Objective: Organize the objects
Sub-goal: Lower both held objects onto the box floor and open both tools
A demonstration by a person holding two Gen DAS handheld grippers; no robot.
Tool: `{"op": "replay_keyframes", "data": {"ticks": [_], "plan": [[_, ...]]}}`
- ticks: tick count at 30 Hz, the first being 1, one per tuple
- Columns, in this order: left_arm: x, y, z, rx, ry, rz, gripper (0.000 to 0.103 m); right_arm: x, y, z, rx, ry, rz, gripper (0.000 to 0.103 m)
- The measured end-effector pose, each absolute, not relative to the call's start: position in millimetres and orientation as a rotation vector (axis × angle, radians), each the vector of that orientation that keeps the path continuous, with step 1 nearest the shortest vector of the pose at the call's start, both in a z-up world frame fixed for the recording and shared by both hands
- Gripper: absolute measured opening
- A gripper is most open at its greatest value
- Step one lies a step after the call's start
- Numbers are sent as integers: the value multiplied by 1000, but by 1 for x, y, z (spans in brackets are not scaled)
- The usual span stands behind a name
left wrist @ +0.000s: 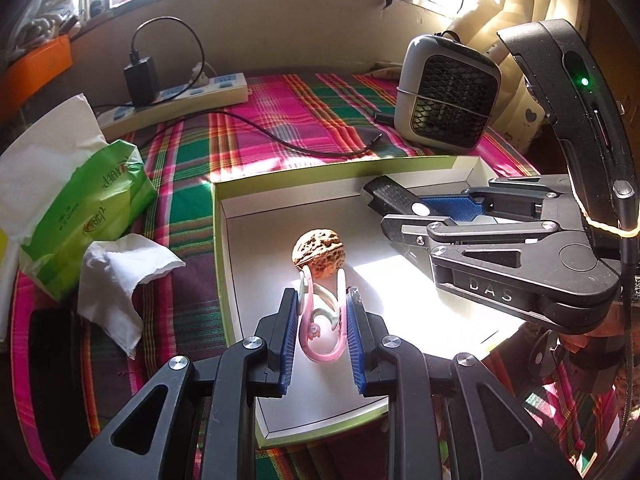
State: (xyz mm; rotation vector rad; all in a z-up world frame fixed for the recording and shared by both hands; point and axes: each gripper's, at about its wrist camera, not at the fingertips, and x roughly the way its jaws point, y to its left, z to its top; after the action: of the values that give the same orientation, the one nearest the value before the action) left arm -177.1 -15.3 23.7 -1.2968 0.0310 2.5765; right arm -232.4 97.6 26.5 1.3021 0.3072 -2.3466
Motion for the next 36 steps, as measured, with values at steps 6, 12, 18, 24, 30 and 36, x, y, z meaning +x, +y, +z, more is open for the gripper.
{"op": "replay_keyframes", "data": {"ticks": [6, 12, 18, 24, 30, 36], "plan": [[-180, -14, 22, -1306, 37, 2570, 21, -234, 97, 25, 1308, 305, -2343, 28], [-180, -13, 21, -1308, 38, 2571, 21, -236, 96, 23, 1316, 294, -2341, 28], [-180, -13, 21, -1313, 43, 2569, 21, -237, 95, 23, 1319, 296, -2342, 28], [-181, -13, 21, -1321, 43, 2569, 21, -236, 95, 23, 1317, 282, -2346, 28], [-182, -13, 21, -1326, 36, 2563, 24, -237, 96, 24, 1316, 264, -2352, 28], [-181, -11, 21, -1327, 40, 2559, 28, -235, 97, 25, 1308, 255, -2361, 28]]}}
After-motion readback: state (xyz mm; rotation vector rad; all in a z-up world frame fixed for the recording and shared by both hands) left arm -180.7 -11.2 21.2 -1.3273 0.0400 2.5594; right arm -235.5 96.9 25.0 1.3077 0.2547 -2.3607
